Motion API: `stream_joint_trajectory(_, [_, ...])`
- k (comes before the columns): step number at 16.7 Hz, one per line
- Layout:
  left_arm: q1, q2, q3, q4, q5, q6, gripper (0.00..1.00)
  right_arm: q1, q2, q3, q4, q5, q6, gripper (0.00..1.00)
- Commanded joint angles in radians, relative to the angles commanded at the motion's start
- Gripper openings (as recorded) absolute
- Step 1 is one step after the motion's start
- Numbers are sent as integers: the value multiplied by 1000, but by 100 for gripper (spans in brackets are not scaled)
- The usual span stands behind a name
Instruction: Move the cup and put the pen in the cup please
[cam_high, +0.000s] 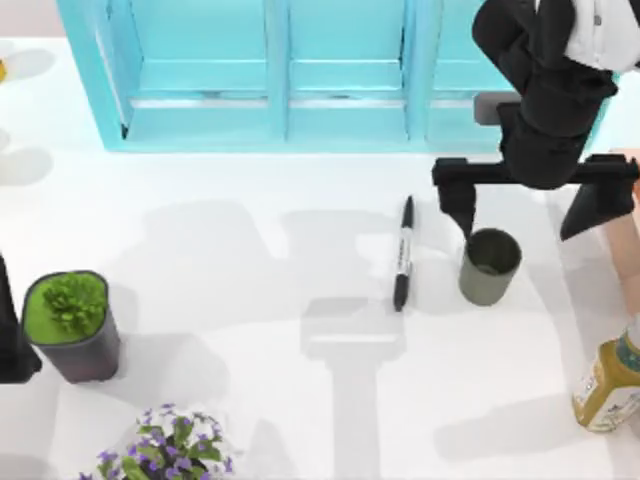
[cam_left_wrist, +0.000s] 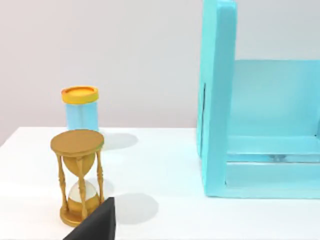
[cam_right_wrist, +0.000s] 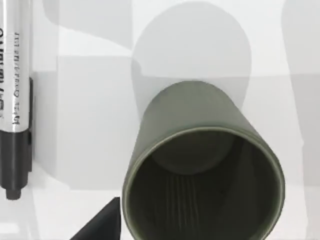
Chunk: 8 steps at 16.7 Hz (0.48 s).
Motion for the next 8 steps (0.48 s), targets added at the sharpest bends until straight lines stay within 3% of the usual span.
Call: stream_joint_trajectory(8, [0,0,0,0,0,0,100,-6,19,480,-454,0,-3,100])
